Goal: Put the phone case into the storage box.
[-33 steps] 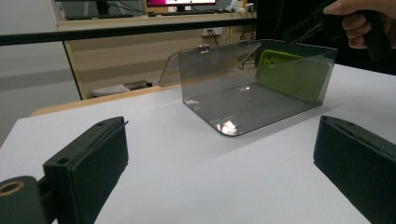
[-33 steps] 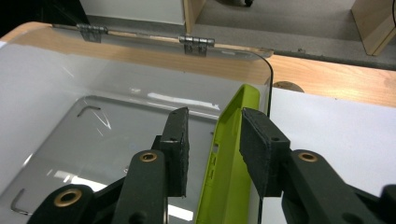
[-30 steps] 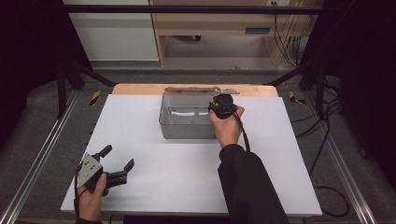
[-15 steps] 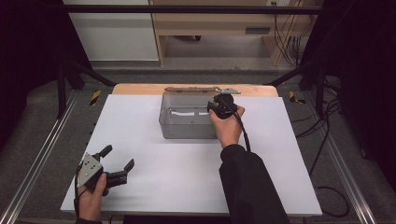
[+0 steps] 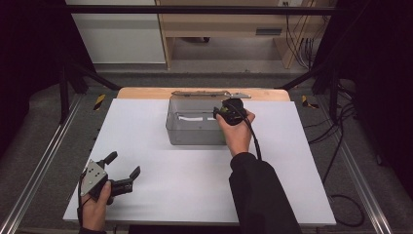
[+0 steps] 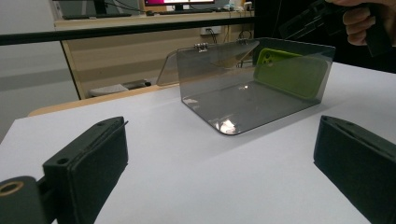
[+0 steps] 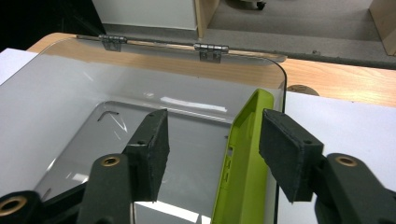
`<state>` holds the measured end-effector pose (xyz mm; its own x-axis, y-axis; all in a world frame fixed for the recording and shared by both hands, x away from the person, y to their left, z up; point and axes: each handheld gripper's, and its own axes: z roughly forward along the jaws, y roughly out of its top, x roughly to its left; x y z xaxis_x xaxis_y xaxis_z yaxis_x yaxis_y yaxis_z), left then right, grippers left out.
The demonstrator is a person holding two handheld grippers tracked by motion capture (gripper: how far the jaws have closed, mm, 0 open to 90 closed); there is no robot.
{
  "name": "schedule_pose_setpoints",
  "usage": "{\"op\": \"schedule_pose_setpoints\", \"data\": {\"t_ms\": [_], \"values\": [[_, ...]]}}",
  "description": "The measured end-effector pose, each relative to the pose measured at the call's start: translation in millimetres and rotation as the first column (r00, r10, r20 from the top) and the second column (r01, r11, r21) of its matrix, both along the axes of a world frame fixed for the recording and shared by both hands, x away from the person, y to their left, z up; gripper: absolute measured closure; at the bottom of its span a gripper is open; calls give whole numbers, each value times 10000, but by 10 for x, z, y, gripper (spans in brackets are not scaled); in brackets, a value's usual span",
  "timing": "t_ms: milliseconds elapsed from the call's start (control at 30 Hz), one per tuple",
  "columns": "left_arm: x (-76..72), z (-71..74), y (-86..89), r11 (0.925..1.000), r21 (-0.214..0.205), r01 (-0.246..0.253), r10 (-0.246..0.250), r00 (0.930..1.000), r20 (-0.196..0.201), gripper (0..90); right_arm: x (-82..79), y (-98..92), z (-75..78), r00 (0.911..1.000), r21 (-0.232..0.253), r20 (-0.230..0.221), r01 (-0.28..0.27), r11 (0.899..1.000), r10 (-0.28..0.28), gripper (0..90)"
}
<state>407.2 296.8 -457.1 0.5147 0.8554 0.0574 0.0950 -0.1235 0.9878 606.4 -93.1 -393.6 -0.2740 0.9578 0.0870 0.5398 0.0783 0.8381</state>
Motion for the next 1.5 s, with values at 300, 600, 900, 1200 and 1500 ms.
{"op": "schedule_pose_setpoints", "data": {"t_ms": [300,600,900,1200,1500], "values": [[1,-3,-6,10000,36,23,-23,10000,-26,30,-20,-36,44,9998,285,211,5,9996,-11,324],[2,-3,-8,10000,75,35,-35,10000,-29,29,-44,-31,67,9995,398,281,-164,9991,153,263],[3,-5,-10,10000,58,40,-40,10000,-50,20,-67,-22,90,9972,605,701,-302,9977,260,181],[4,-7,-13,10000,69,46,-45,10000,-58,20,-111,-30,111,9931,541,1066,-550,9970,490,149],[5,-8,-13,10000,81,37,-36,10000,-66,20,-139,-76,139,9900,543,1291,-652,9964,577,147]]}}
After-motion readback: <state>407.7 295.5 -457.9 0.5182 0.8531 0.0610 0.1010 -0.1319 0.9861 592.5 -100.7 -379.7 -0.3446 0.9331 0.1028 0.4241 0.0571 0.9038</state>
